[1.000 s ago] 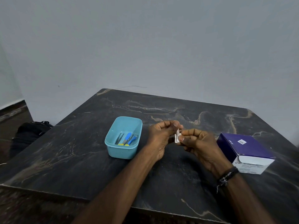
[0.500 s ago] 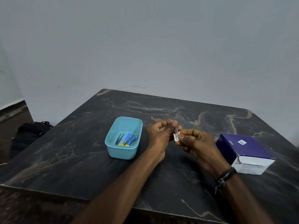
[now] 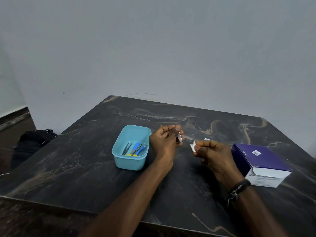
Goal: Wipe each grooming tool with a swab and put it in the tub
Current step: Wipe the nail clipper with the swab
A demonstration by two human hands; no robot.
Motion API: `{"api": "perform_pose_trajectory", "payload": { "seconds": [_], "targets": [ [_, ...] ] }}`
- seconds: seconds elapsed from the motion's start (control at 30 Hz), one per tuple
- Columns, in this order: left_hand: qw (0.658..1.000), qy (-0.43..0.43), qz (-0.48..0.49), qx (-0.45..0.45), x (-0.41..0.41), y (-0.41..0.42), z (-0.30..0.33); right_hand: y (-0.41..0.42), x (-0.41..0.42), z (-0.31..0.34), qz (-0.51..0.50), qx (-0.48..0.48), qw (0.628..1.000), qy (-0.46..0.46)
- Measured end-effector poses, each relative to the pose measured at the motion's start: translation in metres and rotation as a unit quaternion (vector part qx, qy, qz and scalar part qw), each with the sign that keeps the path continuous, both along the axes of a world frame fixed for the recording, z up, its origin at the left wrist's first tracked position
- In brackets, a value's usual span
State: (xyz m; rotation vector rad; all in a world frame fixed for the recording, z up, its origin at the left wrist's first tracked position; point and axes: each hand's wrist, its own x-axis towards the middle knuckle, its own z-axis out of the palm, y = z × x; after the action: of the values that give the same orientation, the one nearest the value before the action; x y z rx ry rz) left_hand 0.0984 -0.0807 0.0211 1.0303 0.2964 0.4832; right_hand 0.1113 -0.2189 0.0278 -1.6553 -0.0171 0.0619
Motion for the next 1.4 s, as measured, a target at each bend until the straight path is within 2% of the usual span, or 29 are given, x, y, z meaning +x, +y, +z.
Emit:
{"api": "perform_pose_trajectory", "payload": {
  "seconds": [0.13, 0.53, 0.7, 0.9, 1.07, 1.2, 1.3, 1.4],
  "targets": [
    [0.998, 0.005, -0.042, 0.052, -0.002, -0.002, -0.003, -0.004, 0.003, 0.000, -0.060, 0.037, 0.997, -0.045],
    [0.969, -0.010, -0.175, 0.173, 0.001, -0.012, -0.016, -0.002, -0.001, -0.002, -0.021, -0.028, 0.993, -0.114],
    [0.957, -0.022, -0.200, 0.208, 0.001, -0.012, -0.021, -0.002, 0.000, -0.002, -0.060, -0.015, 0.988, -0.143],
    [0.967, -0.025, -0.144, 0.209, 0.001, -0.013, -0.020, 0.000, 0.001, -0.005, -0.037, -0.033, 0.988, -0.146],
    [0.936, -0.038, -0.124, 0.328, -0.003, -0.015, -0.017, 0.000, 0.001, -0.004, -0.083, -0.015, 0.981, -0.172],
    [0.934, -0.033, -0.099, 0.342, -0.009, -0.018, -0.007, -0.001, 0.003, -0.003, -0.134, 0.004, 0.971, -0.199],
    [0.936, -0.033, -0.047, 0.346, -0.018, -0.010, 0.017, 0.002, 0.004, -0.006, -0.133, -0.002, 0.968, -0.211],
    [0.921, -0.012, -0.016, 0.388, -0.032, 0.016, 0.047, 0.002, 0.004, -0.008, -0.117, -0.020, 0.970, -0.211]
  ]
}}
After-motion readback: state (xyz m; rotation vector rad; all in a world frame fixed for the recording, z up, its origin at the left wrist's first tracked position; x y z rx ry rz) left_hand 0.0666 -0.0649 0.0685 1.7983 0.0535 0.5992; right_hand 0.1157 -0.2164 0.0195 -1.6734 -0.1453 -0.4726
